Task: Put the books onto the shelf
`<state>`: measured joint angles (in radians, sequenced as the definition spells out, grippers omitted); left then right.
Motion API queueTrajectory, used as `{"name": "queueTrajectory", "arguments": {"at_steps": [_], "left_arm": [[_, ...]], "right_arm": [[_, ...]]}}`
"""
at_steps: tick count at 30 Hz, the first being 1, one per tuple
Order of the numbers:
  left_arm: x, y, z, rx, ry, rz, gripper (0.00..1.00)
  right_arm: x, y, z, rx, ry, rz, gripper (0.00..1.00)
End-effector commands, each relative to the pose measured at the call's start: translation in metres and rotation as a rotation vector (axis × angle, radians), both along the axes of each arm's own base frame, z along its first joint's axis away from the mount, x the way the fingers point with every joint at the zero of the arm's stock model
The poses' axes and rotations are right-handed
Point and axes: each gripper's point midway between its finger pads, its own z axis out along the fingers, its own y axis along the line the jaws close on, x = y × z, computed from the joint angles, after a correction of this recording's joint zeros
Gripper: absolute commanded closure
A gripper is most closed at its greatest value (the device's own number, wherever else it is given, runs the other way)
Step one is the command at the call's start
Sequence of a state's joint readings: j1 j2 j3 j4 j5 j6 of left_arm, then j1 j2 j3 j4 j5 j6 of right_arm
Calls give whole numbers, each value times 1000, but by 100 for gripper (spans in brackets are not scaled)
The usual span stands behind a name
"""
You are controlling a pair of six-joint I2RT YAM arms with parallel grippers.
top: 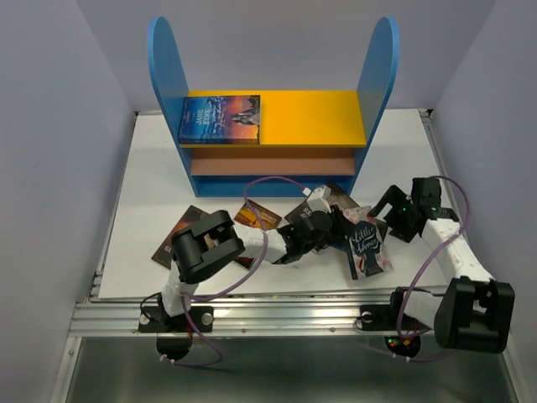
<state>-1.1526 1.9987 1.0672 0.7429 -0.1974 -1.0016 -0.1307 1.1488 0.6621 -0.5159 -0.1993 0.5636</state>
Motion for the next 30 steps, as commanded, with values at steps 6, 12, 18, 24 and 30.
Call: {"name": "queueTrajectory", "arguments": {"at_steps": [6,12,18,24,30], "left_arm": [[5,59,157,-219,-190,180,100],[8,117,224,-290,-285,322,100],[7,191,302,-382,-399,500,100],[25,262,350,-398,-447,797,100],[79,333,367,-430,-446,1127,100]], "right_arm": [[11,-32,98,-171,-221,-123,0],[1,-41,108,-223,-251,-151,0],[0,-38,113,-222,-274,-132,0],[3,-35,117,-209,-288,-115,0],[4,-35,120,-215,-295,-108,0]]}}
